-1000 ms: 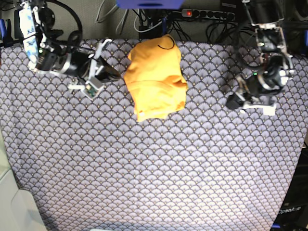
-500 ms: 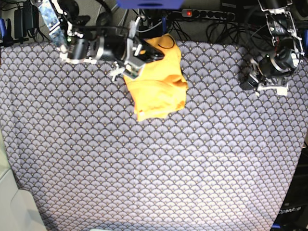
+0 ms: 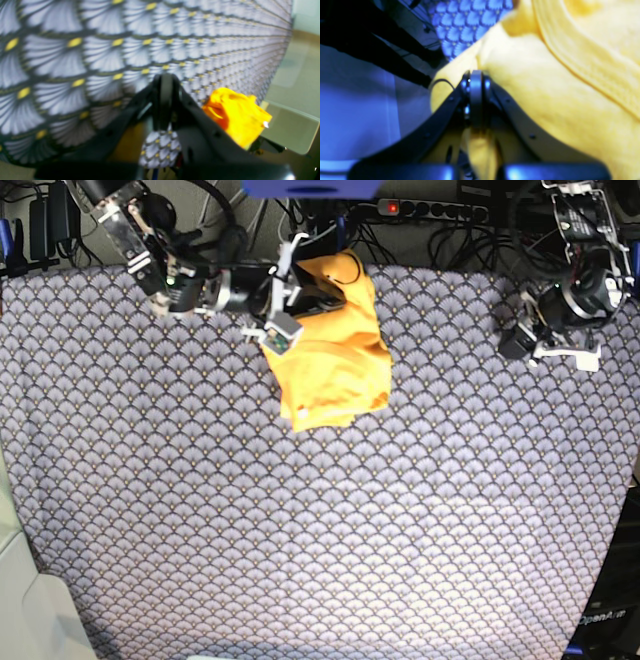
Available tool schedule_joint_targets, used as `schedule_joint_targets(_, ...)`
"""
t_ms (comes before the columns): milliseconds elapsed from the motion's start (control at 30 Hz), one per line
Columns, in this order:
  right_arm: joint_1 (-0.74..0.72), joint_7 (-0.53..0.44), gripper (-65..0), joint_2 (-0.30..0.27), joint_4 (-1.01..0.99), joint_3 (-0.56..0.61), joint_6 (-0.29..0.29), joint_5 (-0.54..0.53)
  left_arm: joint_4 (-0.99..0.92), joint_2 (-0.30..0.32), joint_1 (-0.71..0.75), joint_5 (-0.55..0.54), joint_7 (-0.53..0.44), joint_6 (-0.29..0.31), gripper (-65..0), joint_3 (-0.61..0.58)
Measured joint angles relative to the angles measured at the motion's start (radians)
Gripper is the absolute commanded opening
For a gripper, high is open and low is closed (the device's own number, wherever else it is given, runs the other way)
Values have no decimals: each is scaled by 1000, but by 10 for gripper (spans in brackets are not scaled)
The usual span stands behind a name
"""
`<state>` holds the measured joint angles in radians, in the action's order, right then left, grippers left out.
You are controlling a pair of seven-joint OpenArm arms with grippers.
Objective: Fold the T-shirt properly
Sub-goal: 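Grasp the bundle's collar end with the right gripper and lift it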
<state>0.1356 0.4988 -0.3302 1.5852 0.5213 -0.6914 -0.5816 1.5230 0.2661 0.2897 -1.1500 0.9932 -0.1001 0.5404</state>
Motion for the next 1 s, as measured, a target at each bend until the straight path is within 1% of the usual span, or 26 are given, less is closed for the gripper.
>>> schedule_joint_targets(100,-51,-30,-650,2,-64,39,-4,-6,19,0,15,0,1,1,-650,0)
schedule_joint_targets(233,-84,-97,-650,3,-147,65,-10,-17,19,-1,40,3,0,-1,-650,0)
schedule_joint_targets(433,-153,-147,-650,9,-262,77,-28,-38,20,0,60,1,0,-1,-650,0)
schedule_joint_targets(633,-152,-154,-650,8,-266,77,-29,-41,40,0,74,1,2,-1,-650,0)
schedule_joint_targets(700,-138,-130,-650,2,-218,76,-18,-19,57,-1,74,1,0,-1,-650,0)
schedule_joint_targets(767,-93,-108,-650,-34,-114,68,9,6,69,-3,72,1,1,-1,-650,0)
schedule_joint_targets(833,-57,-51,-650,-77,0,65,5,14,70,-1,70,1,0,0,-650,0)
schedule_joint_targets(867,-53,-11,-650,-84,47,64,1,21,70,-1,70,0,1,0,-650,0)
schedule_joint_targets(933,-58,47,-650,-76,126,53,1,13,69,-3,73,1,1,-1,-650,0)
schedule_joint_targets(1000,-64,66,-650,-66,175,18,0,-1,69,-16,72,1,0,-1,-650,0)
